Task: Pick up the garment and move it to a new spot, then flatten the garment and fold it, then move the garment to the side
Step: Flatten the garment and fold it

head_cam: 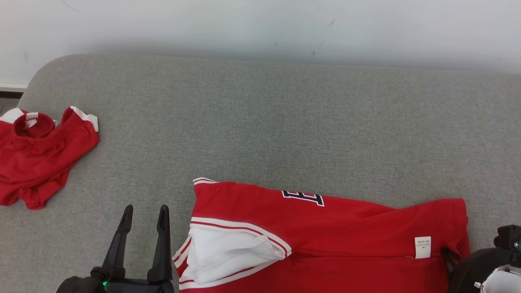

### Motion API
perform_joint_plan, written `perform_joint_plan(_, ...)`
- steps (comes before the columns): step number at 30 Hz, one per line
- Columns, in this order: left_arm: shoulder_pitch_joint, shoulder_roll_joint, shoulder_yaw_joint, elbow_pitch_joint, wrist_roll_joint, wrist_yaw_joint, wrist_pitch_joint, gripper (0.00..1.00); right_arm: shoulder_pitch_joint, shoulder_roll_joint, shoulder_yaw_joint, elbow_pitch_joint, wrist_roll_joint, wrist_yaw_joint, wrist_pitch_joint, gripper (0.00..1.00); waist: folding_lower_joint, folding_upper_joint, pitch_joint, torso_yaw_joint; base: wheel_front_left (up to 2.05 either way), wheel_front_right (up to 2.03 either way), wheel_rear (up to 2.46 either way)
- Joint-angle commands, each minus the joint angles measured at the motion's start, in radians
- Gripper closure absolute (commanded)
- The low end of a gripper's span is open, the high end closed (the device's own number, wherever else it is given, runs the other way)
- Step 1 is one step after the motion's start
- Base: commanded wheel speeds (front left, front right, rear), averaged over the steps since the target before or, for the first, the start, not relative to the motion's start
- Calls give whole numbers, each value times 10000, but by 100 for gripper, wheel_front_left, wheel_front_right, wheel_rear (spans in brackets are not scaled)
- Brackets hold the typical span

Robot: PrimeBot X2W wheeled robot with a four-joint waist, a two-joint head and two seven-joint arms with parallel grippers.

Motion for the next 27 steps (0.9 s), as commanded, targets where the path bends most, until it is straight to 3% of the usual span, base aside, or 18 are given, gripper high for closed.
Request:
perform_joint_plan(1,-123,46,-19,-19,-98,9,-15,0,37,46,91,297,24,25,79,0,1,0,-20,5,0,0,0)
perform_joint_plan(2,-114,53,-29,-2,-104,13,-6,0,63,52,117,397,25,25,145,0,1,0,-39,10,0,0,0)
perform_joint_plan(3,-102,56,-46,12,-110,16,2,0,86,53,150,470,40,25,204,54,1,0,-61,15,0,0,0)
perform_joint_plan(4,-84,57,-56,26,-116,21,6,0,112,61,187,506,55,25,212,86,1,0,-83,20,0,0,0)
perform_joint_plan(5,-60,57,-68,46,-124,30,6,0,149,61,229,529,59,25,224,100,1,0,-109,23,0,0,0)
perform_joint_plan(13,97,88,-87,113,-152,67,-5,0,145,14,-90,531,-158,-4,-125,100,1,0,-283,-28,0,0,0)
perform_joint_plan(20,139,106,-121,59,-164,68,-23,0,-520,15,-1584,143,-742,0,-656,100,1,0,-339,-110,0,0,0)
perform_joint_plan(27,89,76,-162,83,-142,82,-50,0,-394,12,-2730,-822,-1420,2,-369,100,1,0,-360,-105,0,0,0)
